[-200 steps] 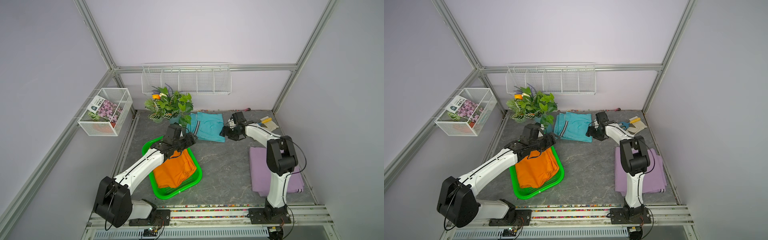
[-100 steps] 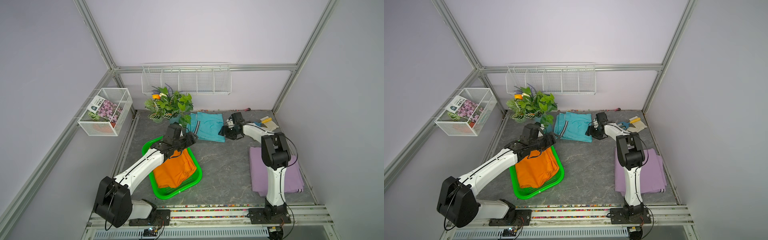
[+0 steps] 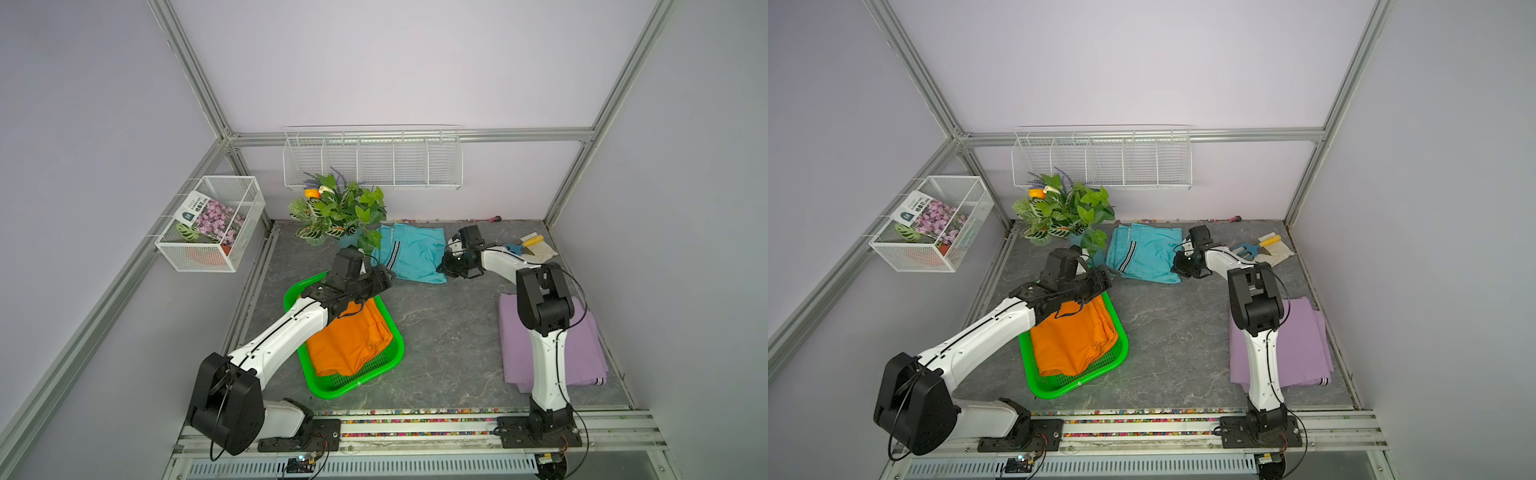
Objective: Put the folded long pants in the basket
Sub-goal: Move the long pant to the center of the board.
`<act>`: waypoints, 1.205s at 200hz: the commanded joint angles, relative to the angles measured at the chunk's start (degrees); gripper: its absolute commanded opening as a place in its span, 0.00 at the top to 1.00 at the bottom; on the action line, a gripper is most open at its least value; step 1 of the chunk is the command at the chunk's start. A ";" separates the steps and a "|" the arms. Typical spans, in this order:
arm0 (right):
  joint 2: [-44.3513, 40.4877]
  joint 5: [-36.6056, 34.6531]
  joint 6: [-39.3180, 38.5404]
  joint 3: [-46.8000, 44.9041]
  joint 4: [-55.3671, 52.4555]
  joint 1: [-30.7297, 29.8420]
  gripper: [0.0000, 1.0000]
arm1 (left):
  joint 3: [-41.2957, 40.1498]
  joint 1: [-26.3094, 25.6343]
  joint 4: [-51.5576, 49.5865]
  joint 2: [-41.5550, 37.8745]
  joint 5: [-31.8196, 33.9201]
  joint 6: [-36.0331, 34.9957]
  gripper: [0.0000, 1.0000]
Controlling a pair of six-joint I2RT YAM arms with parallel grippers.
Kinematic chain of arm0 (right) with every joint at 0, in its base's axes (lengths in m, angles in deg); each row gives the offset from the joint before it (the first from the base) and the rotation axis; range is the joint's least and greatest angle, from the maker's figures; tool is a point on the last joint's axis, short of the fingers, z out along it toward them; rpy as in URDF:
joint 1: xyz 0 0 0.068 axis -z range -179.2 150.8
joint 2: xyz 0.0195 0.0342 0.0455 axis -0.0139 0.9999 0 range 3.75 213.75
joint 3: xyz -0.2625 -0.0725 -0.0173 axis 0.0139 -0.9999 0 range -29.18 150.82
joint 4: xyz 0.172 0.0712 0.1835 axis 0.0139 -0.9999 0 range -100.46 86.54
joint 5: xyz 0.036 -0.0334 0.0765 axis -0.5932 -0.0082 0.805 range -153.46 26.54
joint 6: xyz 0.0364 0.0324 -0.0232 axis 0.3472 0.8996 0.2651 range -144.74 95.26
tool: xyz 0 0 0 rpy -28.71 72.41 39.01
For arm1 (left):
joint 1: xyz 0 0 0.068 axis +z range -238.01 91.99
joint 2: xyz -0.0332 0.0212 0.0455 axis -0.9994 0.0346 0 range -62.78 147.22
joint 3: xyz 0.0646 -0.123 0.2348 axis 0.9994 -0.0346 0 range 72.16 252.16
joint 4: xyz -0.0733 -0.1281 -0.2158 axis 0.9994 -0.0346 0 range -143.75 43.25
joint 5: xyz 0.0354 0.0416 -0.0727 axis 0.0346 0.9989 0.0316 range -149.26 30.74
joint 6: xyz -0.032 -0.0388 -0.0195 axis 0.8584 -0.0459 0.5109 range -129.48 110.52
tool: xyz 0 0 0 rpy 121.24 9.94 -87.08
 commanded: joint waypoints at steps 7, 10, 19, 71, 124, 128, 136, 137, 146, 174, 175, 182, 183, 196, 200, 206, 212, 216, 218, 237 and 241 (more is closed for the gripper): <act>-2.91 -1.22 -0.73 -4.67 -1.92 -0.49 0.99 | -0.09 -0.16 0.20 -0.37 0.10 -1.03 0.23; -3.45 -1.66 -0.87 -5.26 -2.24 -0.49 0.99 | -0.04 -0.20 0.37 -0.26 -0.03 -1.03 0.23; -5.13 -2.54 -1.64 -6.87 -3.52 -0.44 0.99 | 0.39 -0.17 0.43 0.22 -0.25 -1.38 0.23; -17.24 -9.58 -5.32 -19.80 -11.23 2.23 1.00 | 6.94 -0.14 -0.85 6.74 -4.17 -4.23 0.23; -25.65 -21.03 -10.18 -25.06 -20.95 4.43 1.00 | 16.58 -1.24 -6.17 15.96 -5.82 -8.30 0.24; -25.88 -21.69 -10.36 -25.21 -21.26 4.43 1.00 | 17.07 -1.35 -6.33 16.45 -5.72 -8.45 0.24; -26.30 -23.00 -10.58 -25.42 -21.81 4.52 1.00 | 18.06 -1.60 -6.47 17.32 -5.82 -8.63 0.24; -26.30 -23.15 -10.57 -25.40 -21.88 4.52 1.00 | 18.17 -1.61 -6.51 17.50 -5.85 -8.63 0.24; -26.60 -24.17 -10.76 -25.59 -22.20 4.65 0.99 | 19.27 -1.94 -6.71 18.41 -5.88 -8.82 0.24; -26.76 -19.09 -10.25 -26.17 -19.46 4.87 0.89 | 22.83 -3.06 -7.17 22.26 -5.37 -9.66 0.24; -26.79 -18.73 -10.23 -26.12 -19.29 4.87 0.88 | 22.89 -3.13 -7.17 22.34 -5.36 -9.68 0.24; -26.61 -16.76 -10.01 -25.82 -18.44 4.80 0.83 | 23.95 -3.41 -7.26 23.94 -5.38 -9.78 0.24; -26.59 -16.56 -9.94 -25.77 -18.39 4.84 0.83 | 24.11 -3.44 -7.26 24.19 -5.37 -9.78 0.24; -26.75 -14.43 -9.62 -25.05 -17.07 4.77 0.76 | 26.12 -3.64 -7.92 27.21 -5.54 -9.55 0.24; -26.97 -14.13 -9.46 -24.88 -16.75 4.78 0.74 | 26.70 -3.64 -8.07 28.12 -5.54 -9.52 0.24; -27.27 -13.93 -9.42 -24.56 -16.52 4.80 0.71 | 27.45 -3.65 -8.41 29.27 -5.13 -9.53 0.24; -27.63 -13.85 -9.42 -24.21 -16.41 4.84 0.65 | 28.21 -3.65 -9.02 30.24 -4.29 -9.41 0.24; -27.96 -14.04 -9.50 -23.95 -16.41 4.87 0.60 | 28.58 -3.64 -9.33 31.01 -3.72 -9.48 0.24; -28.12 -14.13 -9.51 -23.79 -16.41 4.87 0.59 | 28.75 -3.64 -9.47 31.25 -3.45 -9.55 0.24; -29.18 -15.68 -10.36 -22.86 -16.95 4.87 0.54 | 29.72 -3.65 -9.84 33.70 -2.11 -10.34 0.24; -29.32 -16.07 -10.56 -22.68 -17.14 4.87 0.54 | 30.07 -3.64 -10.23 34.27 -1.83 -10.46 0.24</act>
